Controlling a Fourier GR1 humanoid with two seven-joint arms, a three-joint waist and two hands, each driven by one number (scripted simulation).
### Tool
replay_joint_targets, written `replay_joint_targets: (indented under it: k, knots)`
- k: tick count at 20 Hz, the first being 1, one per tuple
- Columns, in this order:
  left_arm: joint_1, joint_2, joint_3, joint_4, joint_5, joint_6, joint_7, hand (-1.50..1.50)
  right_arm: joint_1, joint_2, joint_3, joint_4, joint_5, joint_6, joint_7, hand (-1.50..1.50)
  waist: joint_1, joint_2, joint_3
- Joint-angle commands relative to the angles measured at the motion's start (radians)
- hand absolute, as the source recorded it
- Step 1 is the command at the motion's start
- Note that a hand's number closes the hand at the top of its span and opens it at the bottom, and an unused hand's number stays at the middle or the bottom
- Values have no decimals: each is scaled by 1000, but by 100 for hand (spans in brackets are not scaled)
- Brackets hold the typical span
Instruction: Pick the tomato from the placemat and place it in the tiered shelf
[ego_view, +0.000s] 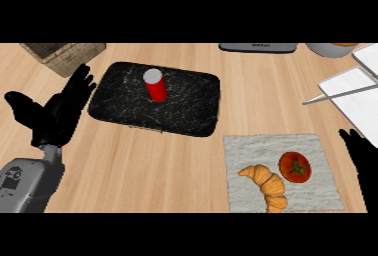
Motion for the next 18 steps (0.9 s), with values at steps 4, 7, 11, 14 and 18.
replay_joint_targets:
  k: [4,7,11,14,18]
  knots:
    - [2,-7,12,16,-14,-8,-2,0,-185,204,173,93,151,151,260,-150,-19,-5,1]
    - [26,-26,33,-1,-14,17,-8,0,-126,234,186,132,193,145,218,-150,-36,-9,3]
    - [61,-14,43,-4,-16,-25,-34,0,-162,267,124,132,161,229,225,-150,-41,-10,2]
    - [36,-14,47,-15,-18,-23,4,0,-127,349,196,208,267,188,211,-150,-42,-9,3]
    - [39,-32,73,65,-24,-63,-91,0,-158,415,131,342,280,169,106,-150,-41,-7,3]
